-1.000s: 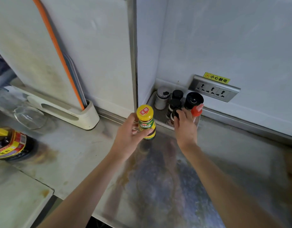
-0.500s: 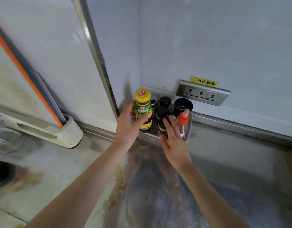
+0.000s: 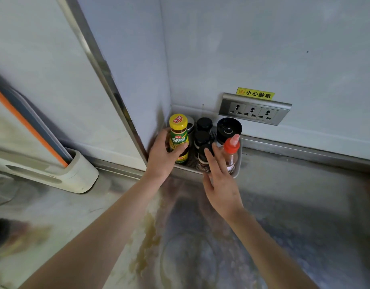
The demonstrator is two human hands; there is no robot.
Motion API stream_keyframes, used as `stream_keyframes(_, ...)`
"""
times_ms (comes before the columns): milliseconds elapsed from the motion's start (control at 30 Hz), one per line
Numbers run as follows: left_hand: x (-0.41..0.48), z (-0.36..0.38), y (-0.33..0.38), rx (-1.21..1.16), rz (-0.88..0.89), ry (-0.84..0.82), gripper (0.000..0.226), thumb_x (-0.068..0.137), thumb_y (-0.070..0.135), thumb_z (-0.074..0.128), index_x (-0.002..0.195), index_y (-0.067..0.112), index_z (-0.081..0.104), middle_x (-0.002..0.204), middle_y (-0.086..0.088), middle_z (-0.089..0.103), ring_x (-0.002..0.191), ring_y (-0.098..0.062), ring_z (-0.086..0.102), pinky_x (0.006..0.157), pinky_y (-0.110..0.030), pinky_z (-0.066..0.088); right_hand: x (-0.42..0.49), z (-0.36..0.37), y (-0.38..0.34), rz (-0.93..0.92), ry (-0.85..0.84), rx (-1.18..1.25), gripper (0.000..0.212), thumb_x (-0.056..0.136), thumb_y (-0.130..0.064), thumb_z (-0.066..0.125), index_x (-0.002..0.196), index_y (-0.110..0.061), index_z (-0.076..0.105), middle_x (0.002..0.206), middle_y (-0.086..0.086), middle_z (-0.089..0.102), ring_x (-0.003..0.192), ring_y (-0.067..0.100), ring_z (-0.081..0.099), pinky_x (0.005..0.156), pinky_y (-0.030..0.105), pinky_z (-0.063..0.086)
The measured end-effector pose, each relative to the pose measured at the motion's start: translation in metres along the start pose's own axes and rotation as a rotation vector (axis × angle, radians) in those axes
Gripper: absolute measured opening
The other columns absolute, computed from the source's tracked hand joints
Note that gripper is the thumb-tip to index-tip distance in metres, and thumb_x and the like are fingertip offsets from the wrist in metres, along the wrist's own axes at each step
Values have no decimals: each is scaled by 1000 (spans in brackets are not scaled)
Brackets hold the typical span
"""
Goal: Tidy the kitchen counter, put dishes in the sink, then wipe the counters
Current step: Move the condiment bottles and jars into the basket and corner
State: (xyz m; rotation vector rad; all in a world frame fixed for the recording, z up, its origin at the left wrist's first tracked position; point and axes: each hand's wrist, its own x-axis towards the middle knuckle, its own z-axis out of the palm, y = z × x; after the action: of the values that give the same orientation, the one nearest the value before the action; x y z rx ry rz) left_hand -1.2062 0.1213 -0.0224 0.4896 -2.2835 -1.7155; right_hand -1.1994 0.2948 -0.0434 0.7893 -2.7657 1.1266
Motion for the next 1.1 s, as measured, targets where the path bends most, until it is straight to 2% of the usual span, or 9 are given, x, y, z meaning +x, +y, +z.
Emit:
stream_keyframes(200, -12, 3, 3, 36, -96, -31, 68, 79, 31, 71, 135, 14, 35, 129, 5, 50, 121, -14, 48, 102, -32, 38, -5, -6, -10, 16, -11, -17, 63, 87, -1, 48, 146, -16, 27, 158, -2, 9, 137, 13, 22, 73, 36, 58)
stream_keyframes(300, -55, -8, 2, 72, -97, -107, 76, 78, 43, 68, 139, 16, 33, 138, 11, 41, 127, -6, 39, 107, -29, 30, -21, -10, -21, 53, -12, 10, 60, 87, 0, 48, 143, -16, 32, 156, 1, 15, 127, 24, 44, 72, 39, 56)
stream_keyframes(367, -99, -26, -5, 155, -109, -149, 59, 83, 40, 64, 134, 18, 42, 134, 9, 45, 123, -5, 41, 104, -24, 31, -39, -8, -30, 78, -30, 18, 52, 88, -1, 48, 137, -15, 39, 151, 2, 26, 112, 24, 55, 71, 37, 54)
stream_keyframes(467, -176, -70, -25, 249, -174, -153, 32, 87, 27, 60, 117, 19, 57, 116, 6, 57, 111, -7, 53, 90, -13, 34, -66, 4, -50, 84, -168, -7, 37, 87, -1, 49, 123, -11, 54, 132, 5, 49, 113, 25, 54, 85, 27, 42)
stream_keyframes(567, -241, -132, -47, 262, -312, -98, 14, 87, 21, 60, 101, 24, 62, 105, 4, 63, 102, -9, 60, 81, -5, 37, -86, 29, -81, 85, -355, -18, 27, 86, 0, 54, 111, -7, 63, 113, 11, 64, 109, 30, 55, 92, 30, 39)
stream_keyframes(667, -288, -208, -59, 238, -476, 92, 27, 88, 12, 60, 88, 39, 62, 102, 8, 63, 99, -7, 60, 78, -9, 41, -93, 64, -127, 42, -503, -2, 25, 87, -2, 55, 109, -6, 65, 108, 11, 66, 106, 31, 57, 94, 33, 40)
stream_keyframes(767, -320, -280, -64, 254, -545, 312, 16, 86, 12, 62, 98, 23, 60, 104, 2, 63, 100, -16, 61, 76, -15, 40, -86, 103, -187, -11, -601, 45, 26, 87, -3, 55, 111, -7, 64, 109, 10, 65, 107, 27, 56, 94, 28, 36)
stream_keyframes(933, -329, -377, -68, 208, -539, 620, 29, 84, 10, 65, 109, 17, 54, 113, -2, 57, 99, -20, 58, 72, -18, 40, -74, 164, -294, -66, -701, 172, 26, 91, -12, 53, 116, -13, 59, 115, 1, 61, 111, 19, 52, 95, 25, 37)
stream_keyframes(1100, -311, -455, -73, 254, -504, 852, 55, 81, 17, 69, 128, 7, 43, 129, -10, 44, 114, -22, 49, 93, -32, 39, -60, 207, -382, -87, -628, 323, 32, 88, -8, 56, 118, -19, 53, 112, -8, 50, 111, 17, 51, 96, 30, 40)
